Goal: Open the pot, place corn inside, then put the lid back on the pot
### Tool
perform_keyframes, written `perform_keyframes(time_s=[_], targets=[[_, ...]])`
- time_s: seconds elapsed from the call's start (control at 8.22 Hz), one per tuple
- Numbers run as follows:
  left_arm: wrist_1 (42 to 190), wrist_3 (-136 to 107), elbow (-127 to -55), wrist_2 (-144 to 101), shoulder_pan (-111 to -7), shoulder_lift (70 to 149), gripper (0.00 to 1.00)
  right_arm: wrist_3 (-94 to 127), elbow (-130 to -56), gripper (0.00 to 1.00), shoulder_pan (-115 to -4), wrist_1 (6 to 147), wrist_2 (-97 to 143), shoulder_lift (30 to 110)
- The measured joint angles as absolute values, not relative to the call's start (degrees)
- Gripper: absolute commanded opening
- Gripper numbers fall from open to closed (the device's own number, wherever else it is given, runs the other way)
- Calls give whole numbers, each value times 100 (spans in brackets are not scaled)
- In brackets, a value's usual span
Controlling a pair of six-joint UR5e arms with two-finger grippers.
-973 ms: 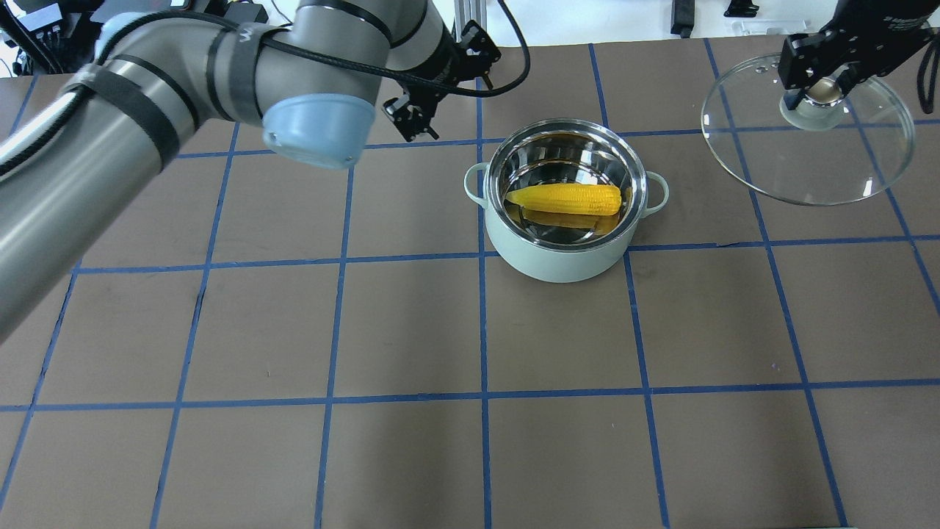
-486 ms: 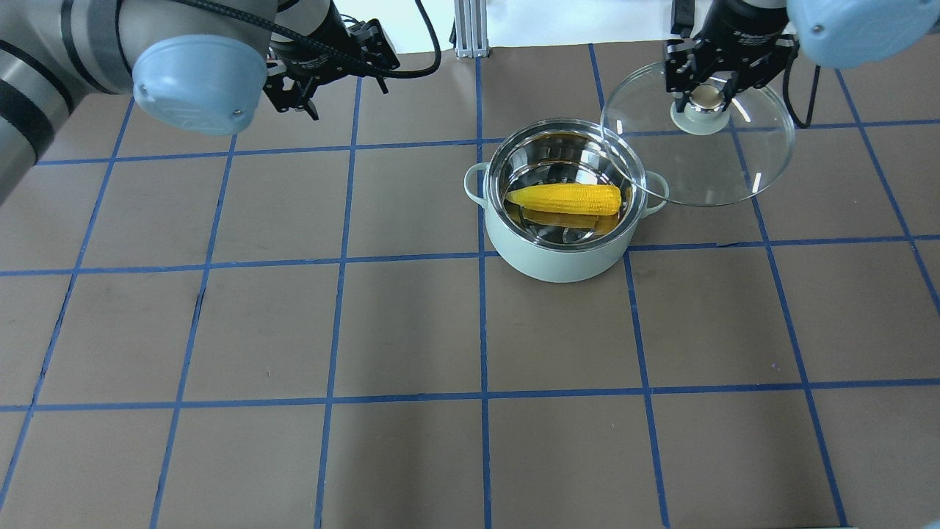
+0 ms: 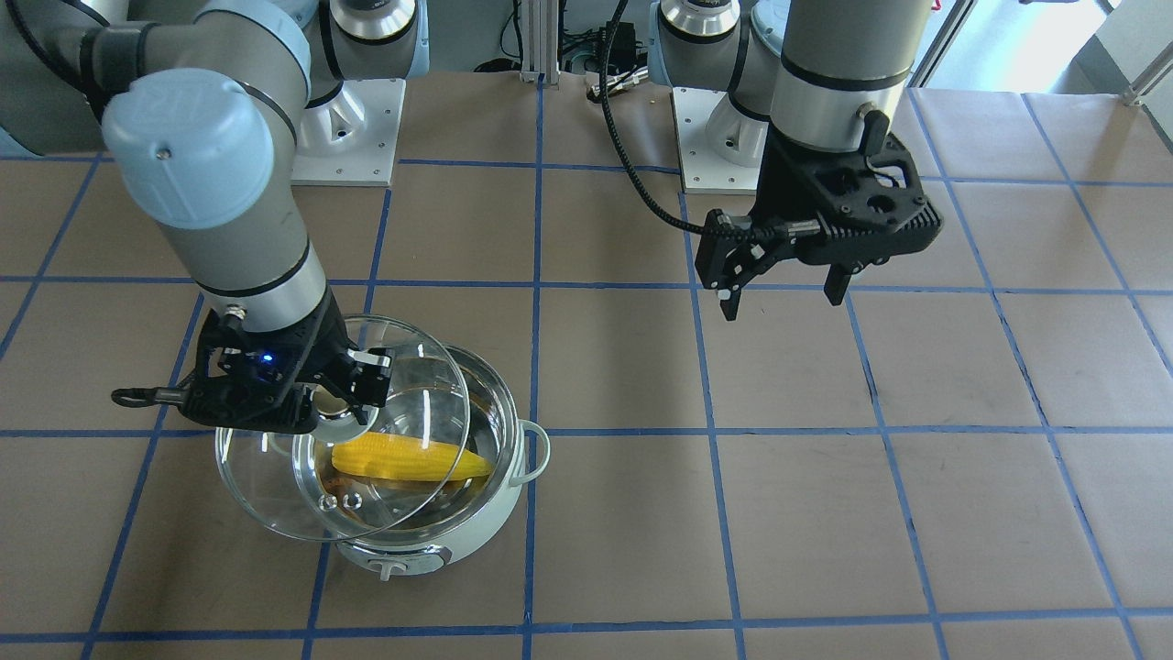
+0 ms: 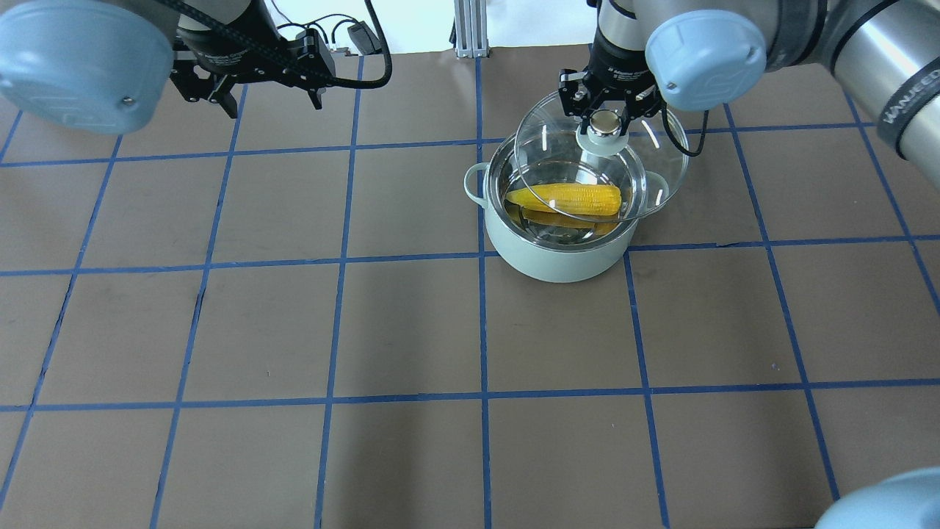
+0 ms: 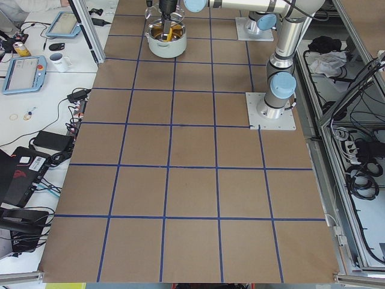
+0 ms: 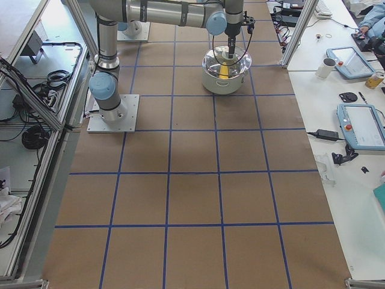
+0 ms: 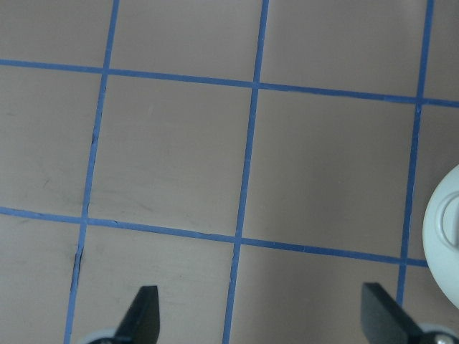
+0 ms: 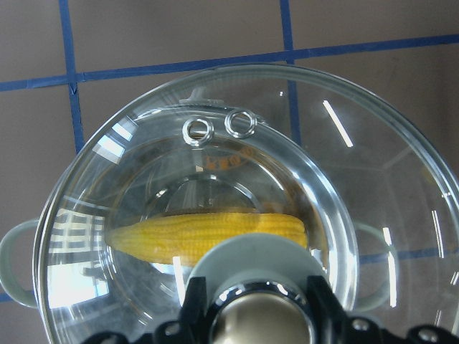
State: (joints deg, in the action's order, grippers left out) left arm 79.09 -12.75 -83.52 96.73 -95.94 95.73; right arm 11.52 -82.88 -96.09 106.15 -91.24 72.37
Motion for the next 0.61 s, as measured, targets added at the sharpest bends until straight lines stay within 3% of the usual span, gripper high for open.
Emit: perform_keyframes(time_s=[0.61], targets=[[8160,-706,-8420,9650,-9352,9274,100,1582,-8438,28,-9813,10805,-8976,7072]])
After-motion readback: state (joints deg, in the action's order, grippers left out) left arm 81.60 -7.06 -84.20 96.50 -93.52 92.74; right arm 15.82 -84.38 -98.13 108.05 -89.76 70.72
